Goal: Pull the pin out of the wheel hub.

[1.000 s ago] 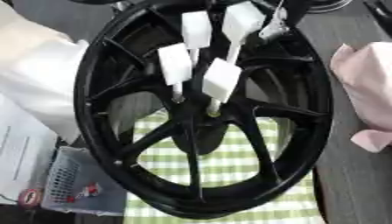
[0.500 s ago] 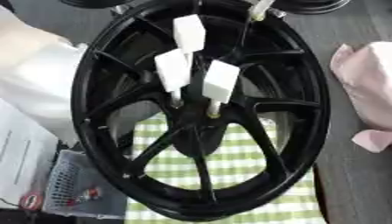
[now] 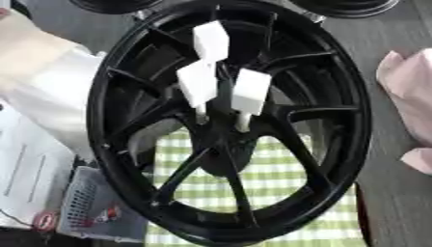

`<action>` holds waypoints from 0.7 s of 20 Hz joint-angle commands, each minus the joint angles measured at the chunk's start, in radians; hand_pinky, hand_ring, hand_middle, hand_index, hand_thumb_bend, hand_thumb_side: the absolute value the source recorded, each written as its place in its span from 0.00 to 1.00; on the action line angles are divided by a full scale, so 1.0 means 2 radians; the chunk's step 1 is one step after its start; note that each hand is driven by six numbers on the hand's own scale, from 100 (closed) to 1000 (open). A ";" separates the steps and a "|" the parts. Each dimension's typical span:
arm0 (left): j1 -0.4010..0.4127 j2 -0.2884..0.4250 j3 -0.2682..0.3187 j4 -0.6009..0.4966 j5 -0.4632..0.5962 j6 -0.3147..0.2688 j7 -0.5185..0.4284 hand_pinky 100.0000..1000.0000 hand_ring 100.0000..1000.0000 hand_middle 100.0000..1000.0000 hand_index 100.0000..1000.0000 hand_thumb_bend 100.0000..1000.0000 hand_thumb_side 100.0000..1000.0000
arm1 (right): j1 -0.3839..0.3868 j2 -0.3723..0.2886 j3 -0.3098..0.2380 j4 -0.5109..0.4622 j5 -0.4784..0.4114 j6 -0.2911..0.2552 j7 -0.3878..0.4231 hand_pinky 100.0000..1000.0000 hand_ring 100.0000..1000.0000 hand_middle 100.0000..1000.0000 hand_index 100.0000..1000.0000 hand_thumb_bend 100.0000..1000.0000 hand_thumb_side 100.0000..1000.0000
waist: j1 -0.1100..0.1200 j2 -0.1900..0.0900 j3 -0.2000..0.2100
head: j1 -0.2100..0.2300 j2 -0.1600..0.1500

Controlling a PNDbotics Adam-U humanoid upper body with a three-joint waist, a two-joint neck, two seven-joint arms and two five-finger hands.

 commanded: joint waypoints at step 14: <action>-0.003 0.013 0.003 -0.008 0.000 0.000 0.001 0.63 0.70 0.60 0.74 0.71 0.44 | 0.122 0.025 -0.089 -0.002 0.024 -0.027 -0.119 0.91 0.76 0.73 0.79 0.54 0.31 | 0.000 -0.015 0.013 | -0.003 -0.002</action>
